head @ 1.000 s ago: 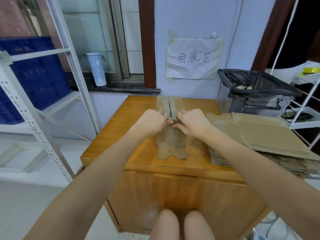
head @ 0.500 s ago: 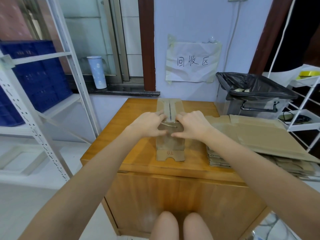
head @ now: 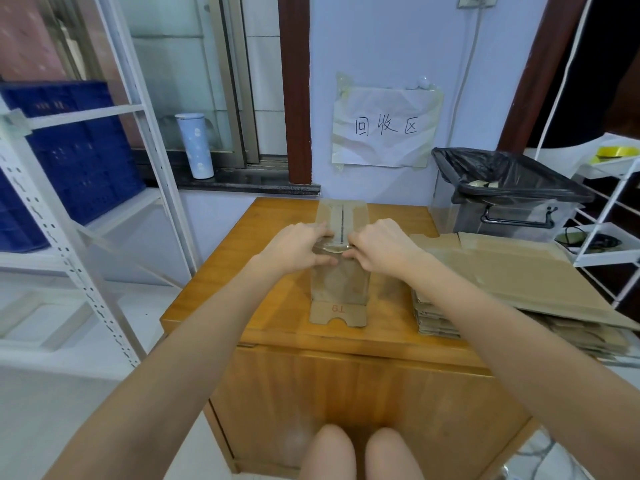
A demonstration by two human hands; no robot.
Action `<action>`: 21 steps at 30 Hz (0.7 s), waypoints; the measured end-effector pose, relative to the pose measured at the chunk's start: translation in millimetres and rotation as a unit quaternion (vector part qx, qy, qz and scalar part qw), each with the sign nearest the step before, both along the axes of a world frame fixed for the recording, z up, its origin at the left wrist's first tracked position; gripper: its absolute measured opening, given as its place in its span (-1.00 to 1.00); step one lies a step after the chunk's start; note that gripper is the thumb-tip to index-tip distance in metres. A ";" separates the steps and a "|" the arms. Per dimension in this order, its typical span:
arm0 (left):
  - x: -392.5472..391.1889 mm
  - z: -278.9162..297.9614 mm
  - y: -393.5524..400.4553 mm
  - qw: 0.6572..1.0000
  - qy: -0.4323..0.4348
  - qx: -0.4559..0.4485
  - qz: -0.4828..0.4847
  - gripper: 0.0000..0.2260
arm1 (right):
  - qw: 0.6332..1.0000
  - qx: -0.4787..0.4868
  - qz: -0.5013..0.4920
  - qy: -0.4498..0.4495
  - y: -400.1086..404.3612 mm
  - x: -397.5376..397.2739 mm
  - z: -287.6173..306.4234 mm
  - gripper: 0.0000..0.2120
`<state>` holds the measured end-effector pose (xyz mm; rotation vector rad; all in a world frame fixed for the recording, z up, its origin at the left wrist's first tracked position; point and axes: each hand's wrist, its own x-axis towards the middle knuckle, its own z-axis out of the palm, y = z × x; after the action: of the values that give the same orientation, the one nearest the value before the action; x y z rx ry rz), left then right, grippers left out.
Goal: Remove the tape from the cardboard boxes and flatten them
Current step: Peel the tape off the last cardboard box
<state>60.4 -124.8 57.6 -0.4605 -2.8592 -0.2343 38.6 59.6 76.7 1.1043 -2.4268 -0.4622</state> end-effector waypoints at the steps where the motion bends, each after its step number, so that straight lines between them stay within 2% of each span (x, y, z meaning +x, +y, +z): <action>1: 0.5 0.8 -0.3 1.000 -0.002 0.002 -0.001 -0.41 | 1.000 0.006 0.002 0.000 -0.5 0.4 1.5 -0.66; 6: 3.5 6.1 1.1 1.000 -0.019 -0.013 -0.005 -0.47 | 1.000 -0.013 0.019 -0.018 -0.8 -1.2 7.1 -0.75; 9: 4.2 6.8 3.2 0.999 -0.029 -0.040 -0.003 -0.52 | 0.997 -0.066 0.012 -0.031 8.0 -8.7 3.6 -0.67; 12: 3.8 7.4 5.8 0.997 -0.034 -0.066 0.006 -0.53 | 0.997 -0.067 -0.006 -0.036 9.5 -11.5 -2.9 -0.48; 14: 4.4 7.6 6.7 0.997 -0.039 -0.064 0.009 -0.52 | 0.997 -0.061 -0.024 -0.030 4.8 -9.7 -1.6 -0.43; 18: 4.6 5.3 4.4 0.998 -0.046 -0.048 0.009 -0.55 | 0.997 -0.055 -0.035 -0.031 -3.6 -1.1 6.6 -0.55; 21: 3.4 4.8 2.3 0.998 -0.051 -0.021 0.003 -0.56 | 0.999 -0.026 -0.015 -0.017 -6.6 1.2 11.0 -0.54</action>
<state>63.8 -122.5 62.4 -0.4607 -2.9700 -0.2034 39.8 53.0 87.7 1.0622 -2.4736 -0.3905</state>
